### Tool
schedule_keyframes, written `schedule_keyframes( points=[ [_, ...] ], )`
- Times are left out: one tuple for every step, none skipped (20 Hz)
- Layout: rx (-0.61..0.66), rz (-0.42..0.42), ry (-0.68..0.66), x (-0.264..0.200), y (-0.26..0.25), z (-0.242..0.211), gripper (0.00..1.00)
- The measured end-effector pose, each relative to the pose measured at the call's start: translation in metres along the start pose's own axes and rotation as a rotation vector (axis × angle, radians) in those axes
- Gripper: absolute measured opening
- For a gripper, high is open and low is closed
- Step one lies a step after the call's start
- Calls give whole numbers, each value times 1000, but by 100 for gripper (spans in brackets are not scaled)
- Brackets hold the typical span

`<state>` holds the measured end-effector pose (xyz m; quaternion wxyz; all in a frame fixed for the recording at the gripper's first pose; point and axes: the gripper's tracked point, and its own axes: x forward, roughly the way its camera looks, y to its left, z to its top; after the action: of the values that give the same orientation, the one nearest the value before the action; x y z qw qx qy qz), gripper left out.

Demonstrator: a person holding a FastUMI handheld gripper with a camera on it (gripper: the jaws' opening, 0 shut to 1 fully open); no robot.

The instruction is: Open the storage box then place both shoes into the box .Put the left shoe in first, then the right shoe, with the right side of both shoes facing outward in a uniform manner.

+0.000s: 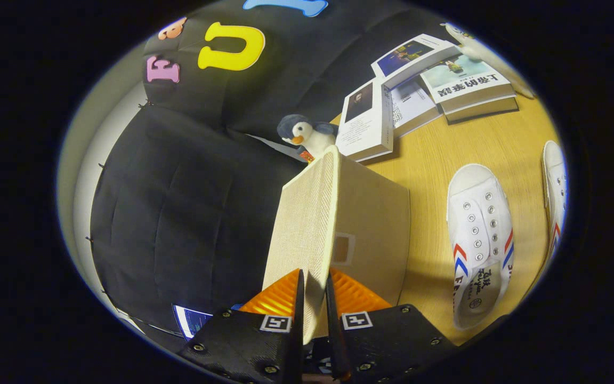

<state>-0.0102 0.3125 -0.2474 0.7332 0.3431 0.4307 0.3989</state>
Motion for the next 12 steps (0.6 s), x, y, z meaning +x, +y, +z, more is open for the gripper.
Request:
schedule_keyframes(
  points=[
    [-12,8,-3,-2,7,1,20],
    [-24,23,-8,-4,15,3,20],
    [-33,39,-12,-4,24,4,20],
    [-44,52,-14,-6,35,5,20],
    [-59,68,-17,-7,46,9,20],
    [-80,85,-20,-8,59,13,20],
    [-106,98,-21,-8,72,15,20],
    [-131,112,-18,-7,84,16,20],
    [-154,128,-15,-5,98,18,20],
    [-176,146,-12,-2,111,20,20],
    [-197,163,-8,3,125,22,20],
    [-218,178,-5,7,136,23,20]
  ],
)
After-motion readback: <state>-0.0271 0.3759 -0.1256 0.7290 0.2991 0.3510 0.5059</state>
